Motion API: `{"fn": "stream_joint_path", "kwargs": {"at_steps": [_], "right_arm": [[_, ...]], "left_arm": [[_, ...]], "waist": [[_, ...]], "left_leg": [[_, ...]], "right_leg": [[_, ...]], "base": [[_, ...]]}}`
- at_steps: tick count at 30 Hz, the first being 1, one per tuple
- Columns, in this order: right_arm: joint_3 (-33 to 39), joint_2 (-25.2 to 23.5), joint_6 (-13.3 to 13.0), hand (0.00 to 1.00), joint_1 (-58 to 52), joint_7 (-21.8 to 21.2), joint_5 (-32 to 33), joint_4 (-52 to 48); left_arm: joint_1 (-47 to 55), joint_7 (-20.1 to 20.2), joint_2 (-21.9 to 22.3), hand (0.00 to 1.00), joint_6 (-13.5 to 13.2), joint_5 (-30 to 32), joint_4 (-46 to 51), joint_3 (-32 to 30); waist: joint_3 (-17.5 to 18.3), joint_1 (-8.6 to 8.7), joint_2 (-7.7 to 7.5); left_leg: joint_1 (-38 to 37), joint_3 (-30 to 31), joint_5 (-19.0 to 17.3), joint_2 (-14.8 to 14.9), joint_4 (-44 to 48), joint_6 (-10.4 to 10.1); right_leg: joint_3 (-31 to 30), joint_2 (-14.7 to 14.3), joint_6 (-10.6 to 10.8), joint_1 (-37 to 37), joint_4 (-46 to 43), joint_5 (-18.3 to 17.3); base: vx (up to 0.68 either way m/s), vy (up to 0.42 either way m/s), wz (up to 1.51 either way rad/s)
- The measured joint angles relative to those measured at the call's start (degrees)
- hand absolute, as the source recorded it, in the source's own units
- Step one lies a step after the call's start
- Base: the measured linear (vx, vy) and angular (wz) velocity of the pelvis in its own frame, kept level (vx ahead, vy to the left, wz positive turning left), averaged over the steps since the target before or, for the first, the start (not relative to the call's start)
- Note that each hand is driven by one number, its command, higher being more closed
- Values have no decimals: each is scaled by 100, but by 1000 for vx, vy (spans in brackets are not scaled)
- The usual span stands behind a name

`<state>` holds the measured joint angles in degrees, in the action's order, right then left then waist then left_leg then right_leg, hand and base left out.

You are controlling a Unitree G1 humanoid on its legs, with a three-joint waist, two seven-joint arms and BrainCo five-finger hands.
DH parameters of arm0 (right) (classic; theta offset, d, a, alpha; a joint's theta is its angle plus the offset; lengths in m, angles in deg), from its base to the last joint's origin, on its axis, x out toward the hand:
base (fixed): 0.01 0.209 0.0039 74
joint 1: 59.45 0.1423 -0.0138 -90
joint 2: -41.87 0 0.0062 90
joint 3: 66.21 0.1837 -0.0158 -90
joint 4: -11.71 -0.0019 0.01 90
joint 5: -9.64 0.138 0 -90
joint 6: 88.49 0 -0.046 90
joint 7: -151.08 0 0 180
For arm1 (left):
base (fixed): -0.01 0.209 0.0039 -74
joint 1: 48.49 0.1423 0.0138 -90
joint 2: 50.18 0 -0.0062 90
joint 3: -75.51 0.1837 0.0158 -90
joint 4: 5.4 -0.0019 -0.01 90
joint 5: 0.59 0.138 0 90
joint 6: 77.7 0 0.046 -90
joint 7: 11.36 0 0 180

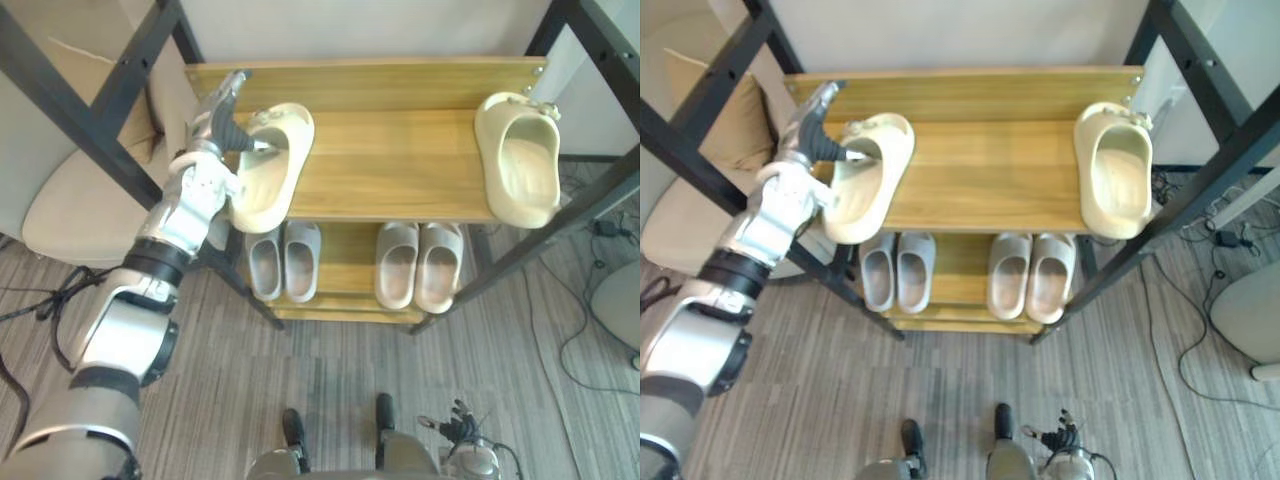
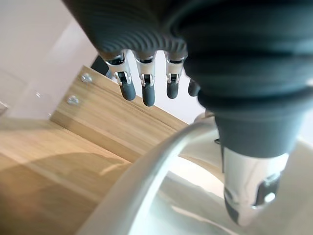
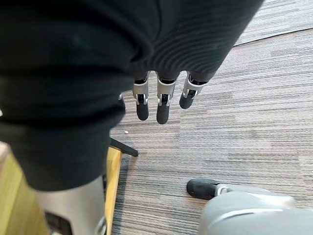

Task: Organize the slippers on the shoe rack

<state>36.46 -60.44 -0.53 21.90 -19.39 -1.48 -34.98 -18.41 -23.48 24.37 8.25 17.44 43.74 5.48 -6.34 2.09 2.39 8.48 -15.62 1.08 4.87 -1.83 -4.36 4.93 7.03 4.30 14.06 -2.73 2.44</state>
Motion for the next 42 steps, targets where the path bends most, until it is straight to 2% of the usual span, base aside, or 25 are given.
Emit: {"fn": "stream_joint_path", "kwargs": {"at_steps": [17, 27, 42], "right_arm": [[18, -84, -19, 0, 9, 18, 5, 21], [18, -77, -23, 0, 58, 31, 6, 121], [20, -47, -22, 0, 180, 59, 108, 280]], "left_arm": [[-228, -17, 107, 100, 63, -31, -342, -202], [-219, -30, 296, 100, 61, -302, -366, -194], [-202, -376, 664, 100, 52, -349, -180, 198]], "waist": [[-7, 71, -13], [-6, 132, -17], [-10, 271, 5]], "left_leg": [[-53, -126, -42, -26, 5, 9], [-69, -79, -15, -96, -1, 48], [-96, -121, 7, -151, -12, 78]], "right_leg": [[-194, -9, 19, -7, 116, 97], [-209, 6, 47, -142, 361, 264], [-256, 34, 51, -188, 495, 368]], "base": [[12, -1, -4], [-2, 1, 1], [-7, -1, -2]]}}
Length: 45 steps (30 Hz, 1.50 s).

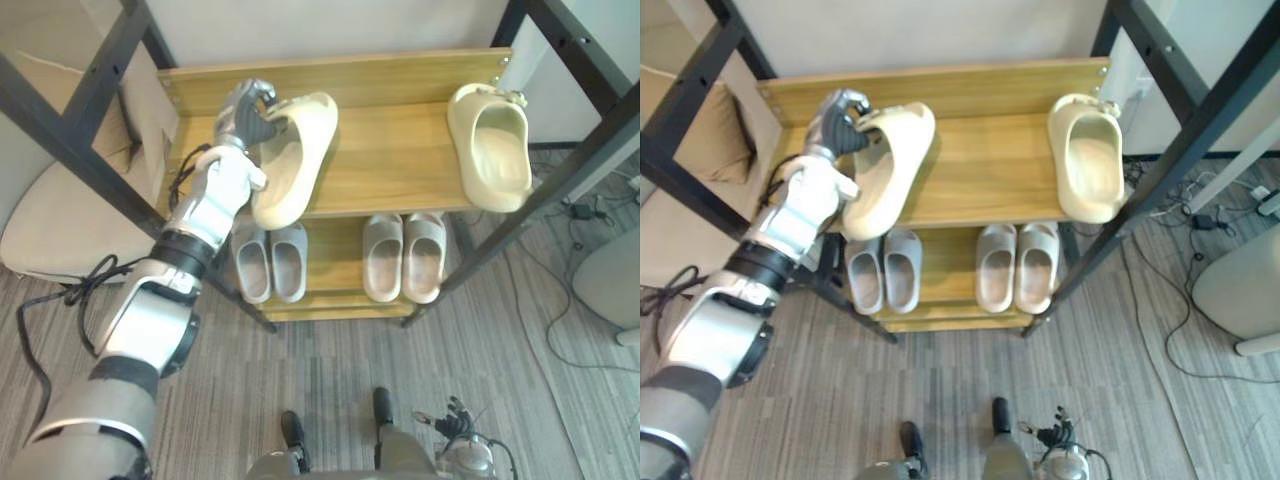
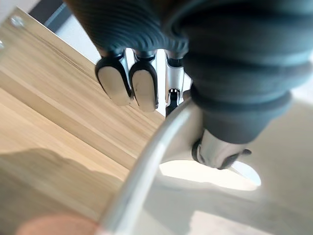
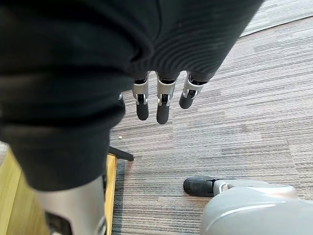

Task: Organize the slippers on the shoe rack

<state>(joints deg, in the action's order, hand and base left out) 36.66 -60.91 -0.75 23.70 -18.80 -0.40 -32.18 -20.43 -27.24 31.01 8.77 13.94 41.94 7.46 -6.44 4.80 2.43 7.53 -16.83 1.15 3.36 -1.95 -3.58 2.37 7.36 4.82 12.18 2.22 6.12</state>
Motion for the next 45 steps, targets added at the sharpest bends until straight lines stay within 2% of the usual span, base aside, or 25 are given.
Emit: {"fn": "stream_joint_path", "kwargs": {"at_steps": [7, 12, 25, 33, 34, 45], "right_arm": [[15, -83, -4, 0, -59, 11, 108, -283], [35, -95, -6, 0, -120, 39, 170, -529], [37, -93, -41, 0, -158, 132, 383, -784], [-4, -94, -61, 0, -176, 135, 396, -911], [-6, -94, -61, 0, -176, 135, 396, -911], [-41, -90, -71, 0, -175, 177, 577, -910]], "left_arm": [[-157, -78, 347, 100, 23, -1, 47, -5], [-475, -151, 755, 100, 54, 6, 44, -5], [-888, -278, 994, 100, 176, 303, 15, -98], [-917, -278, 984, 100, 330, 342, -263, -537], [-922, -279, 982, 0, 339, 342, -267, -550], [-932, -315, 990, 0, 438, 446, -362, -861]], "waist": [[-35, 1, 74], [-71, 5, 137], [-102, 17, 193], [-103, 43, 198], [-103, 43, 198], [-104, 100, 197]], "left_leg": [[36, -173, -1, 28, -1, -2], [41, -329, -6, 56, -3, -8], [94, -462, -6, 84, -2, -11], [224, -543, -3, 83, -4, -12], [232, -546, -3, 83, -3, -12], [270, -614, -4, 81, -36, -13]], "right_leg": [[-116, -1, 7, 135, -18, 39], [-225, -14, 7, 243, -90, 38], [-328, -37, 1, 409, -200, 32], [-375, -39, 2, 583, -232, 33], [-377, -39, 2, 592, -233, 33], [-445, -50, 2, 698, -243, 34]], "base": [[-12, -13, -11], [-4, -12, -10], [-3, -9, -5], [5, -2, -1], [15, -7, -5], [5, -8, -3]]}}
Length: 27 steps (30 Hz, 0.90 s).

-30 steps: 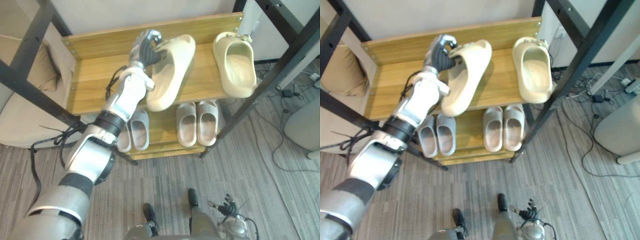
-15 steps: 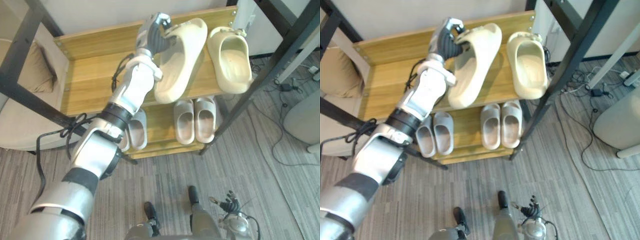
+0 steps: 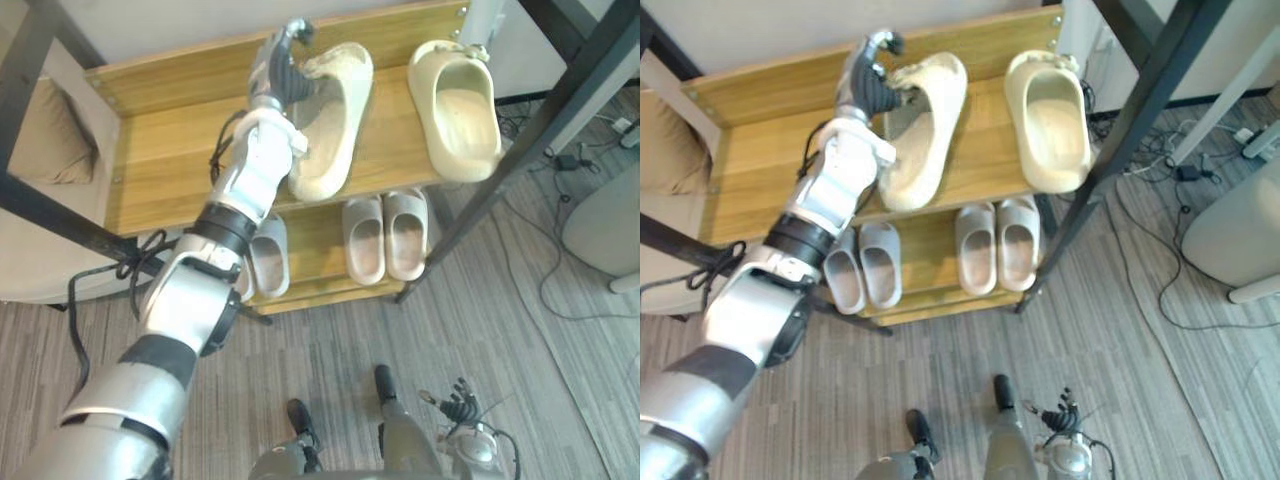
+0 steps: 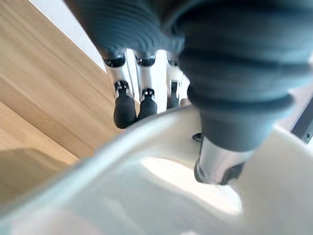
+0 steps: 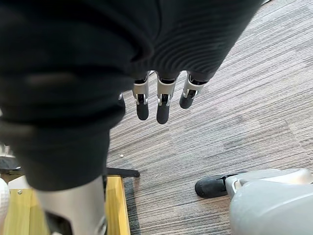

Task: Organize the slippers on the shoe rack

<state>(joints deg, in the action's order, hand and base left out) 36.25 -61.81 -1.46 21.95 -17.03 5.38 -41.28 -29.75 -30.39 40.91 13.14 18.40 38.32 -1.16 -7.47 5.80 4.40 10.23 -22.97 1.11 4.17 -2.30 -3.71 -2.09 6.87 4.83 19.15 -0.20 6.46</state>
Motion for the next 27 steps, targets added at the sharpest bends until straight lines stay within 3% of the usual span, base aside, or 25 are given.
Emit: {"fn": "stream_joint_path", "kwargs": {"at_steps": [10, 23, 27], "right_arm": [[-104, -4, -58, 0, -1, 6, 1, 1], [-156, -6, -50, 0, -64, -4, -17, 32], [-154, -8, -49, 0, -73, -5, -22, 62]], "left_arm": [[-4, -102, 135, 0, -2, -18, 1, -21], [-3, -98, 366, 0, -92, -692, 18, 48], [32, -102, 359, 0, -203, -962, 342, 142]], "waist": [[0, 33, -1], [-1, 23, -2], [0, -82, -2]], "left_leg": [[-44, 23, 5, -14, -50, 0], [-148, 298, 75, -14, -52, 14], [-146, 349, 110, -13, -53, 23]], "right_leg": [[63, 11, 1, -60, 13, 0], [303, 42, 0, -321, 56, -1], [374, 53, -1, -361, 53, -1]], "base": [[21, -6, 3], [-4, -15, 9], [-8, -13, 11]]}}
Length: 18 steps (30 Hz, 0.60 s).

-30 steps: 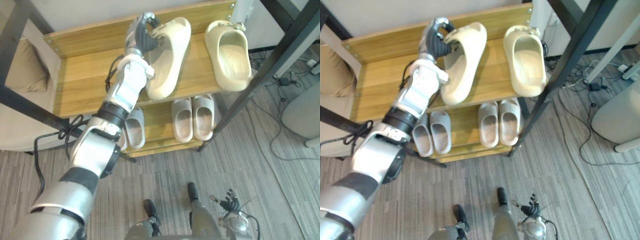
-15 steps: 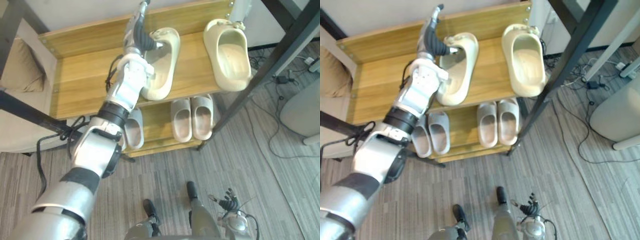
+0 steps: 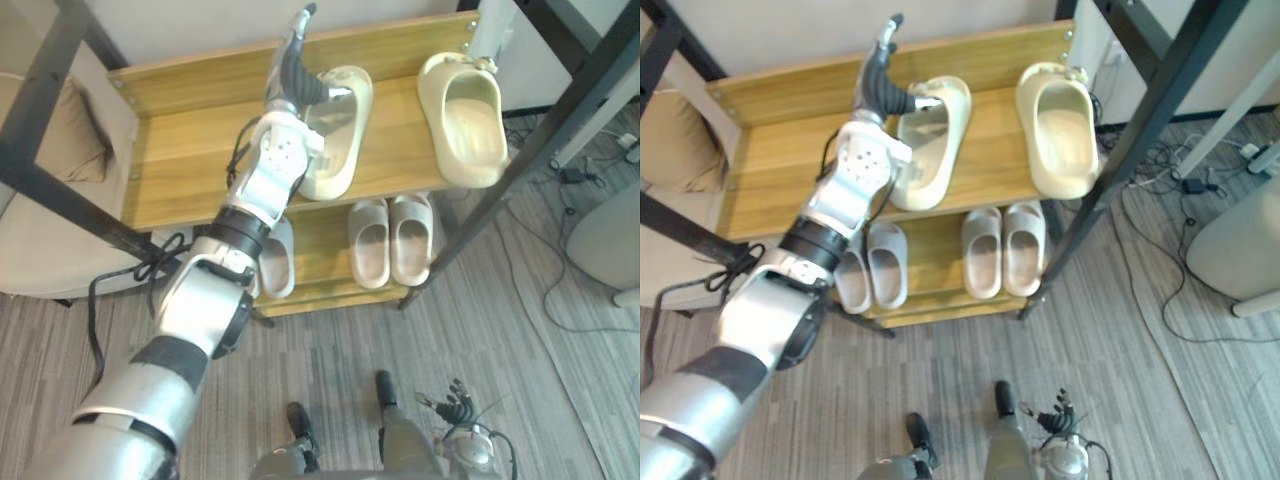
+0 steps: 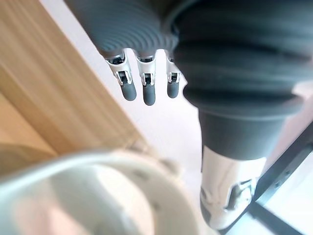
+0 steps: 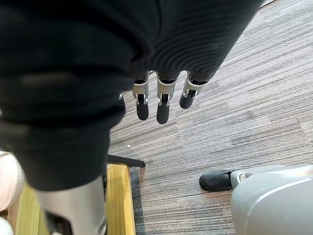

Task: Organize the slippers on the shoe rack

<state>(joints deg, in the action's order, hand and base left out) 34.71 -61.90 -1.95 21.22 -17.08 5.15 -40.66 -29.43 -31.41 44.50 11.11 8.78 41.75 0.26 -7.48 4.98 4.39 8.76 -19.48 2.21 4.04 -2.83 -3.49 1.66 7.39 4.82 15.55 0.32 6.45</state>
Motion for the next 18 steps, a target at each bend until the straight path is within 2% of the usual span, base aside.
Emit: {"fn": "stream_joint_path", "kwargs": {"at_steps": [6, 12, 18], "right_arm": [[7, 13, 12, 0, -20, -5, -8, 228], [13, 59, 7, 0, 23, -6, -9, 408], [10, 103, 11, 0, 130, -9, -14, 623]], "left_arm": [[826, 1, -47, 0, -331, -812, 859, 94], [1689, 41, -143, 0, -388, -1699, 1307, 91], [2332, 179, -293, 0, -582, -2098, 1659, 68]], "waist": [[12, -49, 17], [21, -75, 30], [26, -84, 38]], "left_leg": [[-79, 200, 23, -7, -3, 2], [-95, 409, 36, -33, -2, 6], [-141, 495, 66, -72, -13, 11]], "right_leg": [[166, 17, -6, -200, 73, -5], [369, 49, -5, -364, 158, -4], [460, 55, 3, -502, 252, 3]], "base": [[2, -9, 13], [2, 0, 16], [19, 3, 8]]}}
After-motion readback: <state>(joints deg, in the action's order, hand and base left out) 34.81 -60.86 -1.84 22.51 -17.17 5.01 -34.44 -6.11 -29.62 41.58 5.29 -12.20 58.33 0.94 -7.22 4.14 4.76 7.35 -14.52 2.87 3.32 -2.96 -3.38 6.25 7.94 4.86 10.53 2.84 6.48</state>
